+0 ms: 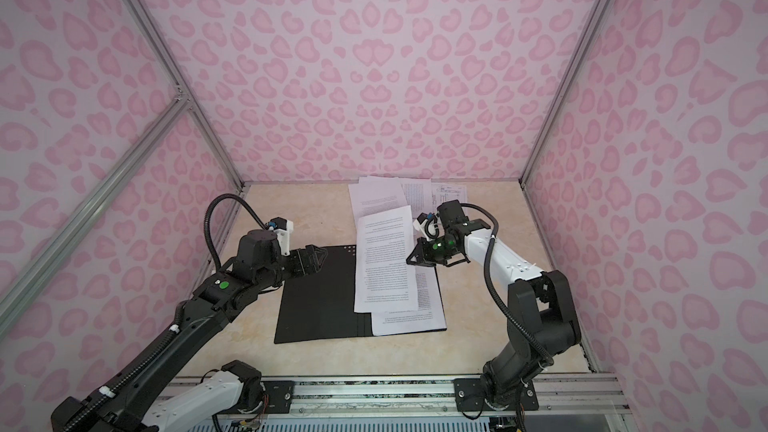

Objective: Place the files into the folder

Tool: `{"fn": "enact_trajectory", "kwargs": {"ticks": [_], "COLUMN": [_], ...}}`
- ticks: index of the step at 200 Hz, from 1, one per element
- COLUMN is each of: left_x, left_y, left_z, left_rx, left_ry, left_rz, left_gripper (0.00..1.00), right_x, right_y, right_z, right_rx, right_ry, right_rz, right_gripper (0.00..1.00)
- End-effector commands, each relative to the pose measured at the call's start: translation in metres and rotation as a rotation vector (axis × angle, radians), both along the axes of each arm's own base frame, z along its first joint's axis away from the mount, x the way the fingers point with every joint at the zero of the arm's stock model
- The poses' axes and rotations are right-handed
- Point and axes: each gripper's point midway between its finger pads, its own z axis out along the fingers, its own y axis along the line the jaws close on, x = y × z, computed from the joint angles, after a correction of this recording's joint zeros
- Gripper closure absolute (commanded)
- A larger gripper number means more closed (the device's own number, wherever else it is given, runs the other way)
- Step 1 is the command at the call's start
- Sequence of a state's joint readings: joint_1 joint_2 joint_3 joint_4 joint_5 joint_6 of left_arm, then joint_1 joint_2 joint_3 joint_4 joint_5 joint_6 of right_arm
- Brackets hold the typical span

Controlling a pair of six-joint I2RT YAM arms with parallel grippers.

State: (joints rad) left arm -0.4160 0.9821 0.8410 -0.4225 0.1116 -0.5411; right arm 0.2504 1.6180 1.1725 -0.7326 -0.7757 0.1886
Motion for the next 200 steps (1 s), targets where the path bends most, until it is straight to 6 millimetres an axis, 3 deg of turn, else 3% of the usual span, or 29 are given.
{"fn": "enact_trajectory", "kwargs": {"ticks": [1, 38, 76, 107, 161, 200], "left_x": [-0.013, -0.025, -0.035, -0.043, -0.047, -0.046], "left_y": [-0.010, -0.019, -0.030, -0.033, -0.034, -0.035], "left_z": [-0.003, -0.012, -0.006, 0.001, -0.006, -0.009], "left_rx": [-0.005, -0.025, -0.053, -0.060, -0.056, -0.054], "left_ry": [-0.006, 0.000, -0.012, -0.030, -0.006, 0.009], "left_rz": [-0.107, -0.194, -0.280, -0.328, -0.343, -0.346], "left_gripper": [0.03, 0.03, 0.03, 0.03, 0.03, 0.03], "right_x": [-0.021, -0.019, -0.018, -0.017, -0.017, -0.015], "right_y": [-0.047, -0.076, -0.085, -0.069, -0.045, -0.039], "right_z": [-0.020, -0.032, -0.037, -0.034, -0.045, -0.053], "right_rx": [-0.212, -0.426, -0.543, -0.488, -0.446, -0.427], "right_ry": [0.093, 0.136, 0.146, 0.109, 0.112, 0.122], "right_rz": [0.023, 0.065, 0.127, 0.169, 0.212, 0.205], "right_gripper": [1.00, 1.00, 1.00, 1.00, 1.00, 1.00]}}
